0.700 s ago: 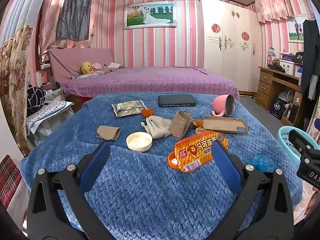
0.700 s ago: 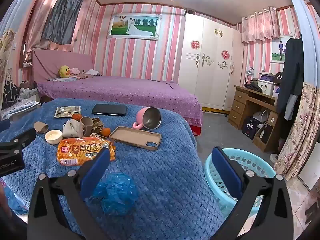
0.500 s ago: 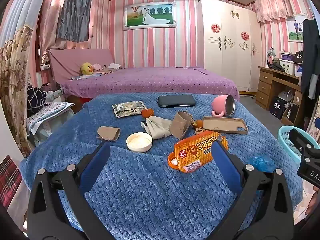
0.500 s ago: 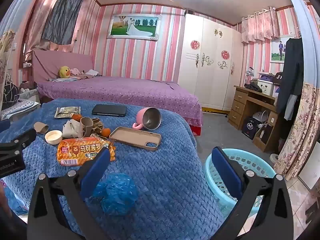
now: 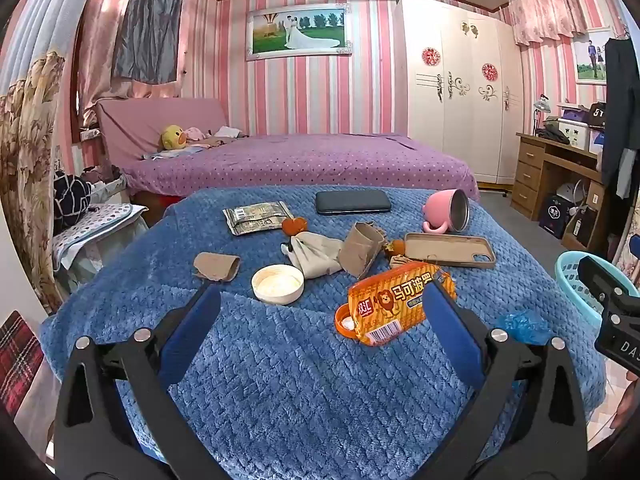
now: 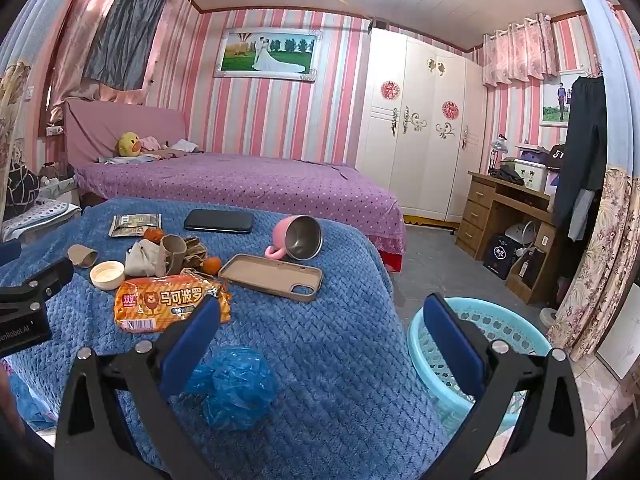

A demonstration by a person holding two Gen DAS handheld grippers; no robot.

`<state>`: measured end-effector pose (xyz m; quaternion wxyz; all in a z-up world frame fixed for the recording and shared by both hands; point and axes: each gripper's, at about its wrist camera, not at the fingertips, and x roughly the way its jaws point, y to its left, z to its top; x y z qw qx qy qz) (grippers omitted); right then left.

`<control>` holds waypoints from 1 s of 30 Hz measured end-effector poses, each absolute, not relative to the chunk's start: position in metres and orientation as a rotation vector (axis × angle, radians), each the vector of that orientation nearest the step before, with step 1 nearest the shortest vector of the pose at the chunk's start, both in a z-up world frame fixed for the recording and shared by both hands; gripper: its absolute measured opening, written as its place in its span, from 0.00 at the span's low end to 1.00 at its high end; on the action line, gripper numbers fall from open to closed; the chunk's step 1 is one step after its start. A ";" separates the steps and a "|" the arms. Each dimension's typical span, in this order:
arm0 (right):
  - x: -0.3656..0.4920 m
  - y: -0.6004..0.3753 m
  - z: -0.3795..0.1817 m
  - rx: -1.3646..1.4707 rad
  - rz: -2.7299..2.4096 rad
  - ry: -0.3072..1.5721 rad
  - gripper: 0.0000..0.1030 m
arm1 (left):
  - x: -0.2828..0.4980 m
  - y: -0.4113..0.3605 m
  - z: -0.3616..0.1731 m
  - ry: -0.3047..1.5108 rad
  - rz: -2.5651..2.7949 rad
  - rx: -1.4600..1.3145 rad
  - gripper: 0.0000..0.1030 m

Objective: Collect trash

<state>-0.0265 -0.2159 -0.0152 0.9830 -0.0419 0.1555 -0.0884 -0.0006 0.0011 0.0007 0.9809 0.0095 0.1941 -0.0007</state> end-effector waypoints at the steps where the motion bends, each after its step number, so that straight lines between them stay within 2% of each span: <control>1: -0.026 -0.216 -0.015 -0.084 -0.177 0.313 0.96 | -0.001 0.001 0.001 0.390 -0.001 0.019 0.95; 30: -0.028 -0.217 -0.013 -0.084 -0.180 0.310 0.96 | 0.000 0.001 0.000 0.392 -0.002 0.018 0.95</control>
